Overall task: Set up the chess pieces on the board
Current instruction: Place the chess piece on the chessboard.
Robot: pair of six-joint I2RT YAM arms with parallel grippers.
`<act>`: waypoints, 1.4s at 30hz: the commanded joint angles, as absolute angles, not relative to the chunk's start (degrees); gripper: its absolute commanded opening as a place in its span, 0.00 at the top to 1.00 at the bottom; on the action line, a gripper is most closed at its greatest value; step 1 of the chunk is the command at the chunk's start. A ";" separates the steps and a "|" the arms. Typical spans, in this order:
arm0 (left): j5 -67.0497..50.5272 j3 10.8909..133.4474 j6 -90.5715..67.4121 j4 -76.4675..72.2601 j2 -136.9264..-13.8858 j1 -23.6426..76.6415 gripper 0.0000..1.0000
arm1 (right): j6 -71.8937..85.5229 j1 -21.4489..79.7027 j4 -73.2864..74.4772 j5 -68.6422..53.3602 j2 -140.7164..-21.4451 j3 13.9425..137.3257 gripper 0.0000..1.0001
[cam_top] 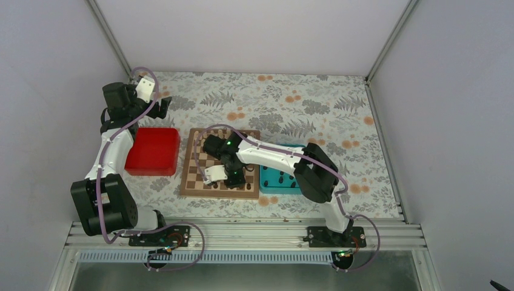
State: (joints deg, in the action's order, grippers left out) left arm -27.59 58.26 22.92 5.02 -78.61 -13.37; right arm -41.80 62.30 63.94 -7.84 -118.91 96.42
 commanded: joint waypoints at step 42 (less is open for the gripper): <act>-28.07 57.93 22.35 2.53 -79.12 -13.71 0.00 | -40.78 34.84 61.48 -4.16 -96.00 82.45 0.56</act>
State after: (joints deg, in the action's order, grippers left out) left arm -27.59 58.26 23.09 4.80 -78.74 -13.39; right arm -41.69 38.46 62.92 -5.13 -98.50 88.95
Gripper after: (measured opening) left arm 0.999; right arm 0.439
